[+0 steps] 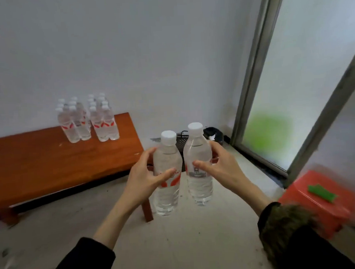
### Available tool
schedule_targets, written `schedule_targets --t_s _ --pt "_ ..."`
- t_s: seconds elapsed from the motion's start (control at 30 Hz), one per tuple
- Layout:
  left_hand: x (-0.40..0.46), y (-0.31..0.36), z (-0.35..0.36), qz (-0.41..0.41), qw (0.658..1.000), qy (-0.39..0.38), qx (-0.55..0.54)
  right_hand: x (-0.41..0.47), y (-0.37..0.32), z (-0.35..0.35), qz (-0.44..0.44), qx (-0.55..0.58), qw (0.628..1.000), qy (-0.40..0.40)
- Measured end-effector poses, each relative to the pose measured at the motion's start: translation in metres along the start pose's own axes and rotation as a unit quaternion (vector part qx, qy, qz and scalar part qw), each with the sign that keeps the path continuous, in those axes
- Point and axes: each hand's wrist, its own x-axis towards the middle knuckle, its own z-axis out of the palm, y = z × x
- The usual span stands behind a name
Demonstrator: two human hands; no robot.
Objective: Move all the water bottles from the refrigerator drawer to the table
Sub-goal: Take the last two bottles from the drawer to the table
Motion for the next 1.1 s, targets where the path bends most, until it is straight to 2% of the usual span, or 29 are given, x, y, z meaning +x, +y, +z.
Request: schedule_targets --t_s 0.2,0.4,0.63,0.77,0.93,1.1 --pt "0.044 -0.073 -0.104 -0.08 0.994 0.081 -0.002 0.098 -0.018 0.113 -0.013 0.013 0.996 -0.086" --pt "0.092 -0.145 -0.17 -0.158 0.977 0.144 0.012 0.189 -0.021 0.202 -0.026 -0.012 0.985 -0.169" --pt "0.183 -0.228 -0.233 -0.224 0.96 0.163 0.03 0.318 0.001 0.308 -0.056 -0.057 0.973 -0.215" --pt "0.232 -0.271 -0.267 -0.257 0.949 0.18 0.042 0.385 0.003 0.36 -0.063 -0.044 0.963 -0.257" --pt "0.279 -0.322 -0.305 -0.304 0.936 0.168 0.063 0.446 0.005 0.419 -0.027 -0.017 0.954 -0.297" --pt "0.312 -0.373 -0.337 -0.325 0.933 0.144 0.056 0.484 0.02 0.476 0.021 -0.02 0.953 -0.3"
